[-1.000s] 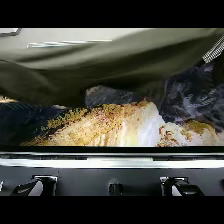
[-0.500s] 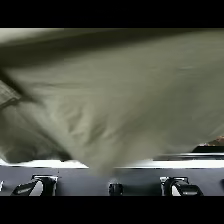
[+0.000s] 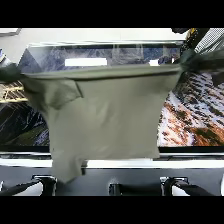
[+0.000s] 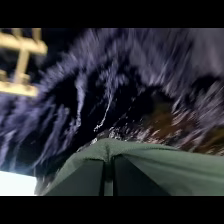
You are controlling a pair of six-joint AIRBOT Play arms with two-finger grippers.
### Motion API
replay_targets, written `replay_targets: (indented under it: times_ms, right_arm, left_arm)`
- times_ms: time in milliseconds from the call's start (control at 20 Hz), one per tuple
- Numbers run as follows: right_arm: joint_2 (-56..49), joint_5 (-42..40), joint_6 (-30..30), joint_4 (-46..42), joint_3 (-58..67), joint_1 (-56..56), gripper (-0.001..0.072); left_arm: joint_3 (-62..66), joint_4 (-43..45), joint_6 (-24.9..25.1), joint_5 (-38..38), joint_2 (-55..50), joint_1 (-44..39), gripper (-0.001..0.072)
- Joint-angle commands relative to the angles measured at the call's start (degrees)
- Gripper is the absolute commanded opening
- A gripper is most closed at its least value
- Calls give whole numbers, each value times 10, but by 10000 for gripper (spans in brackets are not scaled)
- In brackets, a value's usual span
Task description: Fold the clothes and pants, and hang the long-sleeved shirts on hangers.
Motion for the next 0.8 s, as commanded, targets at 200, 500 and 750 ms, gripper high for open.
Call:
replay_targets:
  times_ms: [200, 500, 750]
  right_arm:
    - [-230, -172, -27, -6, -21, -1, 33]
    - [-245, -56, -27, -7, -22, -1, 33]
    - [-258, 15, -27, 2, -40, -1, 34]
  left_arm:
    - [38, -9, 30, 229, -293, -82, 15]
    - [63, -8, 76, 48, -305, -72, 16]
    - [56, -4, 76, -78, -330, -71, 16]
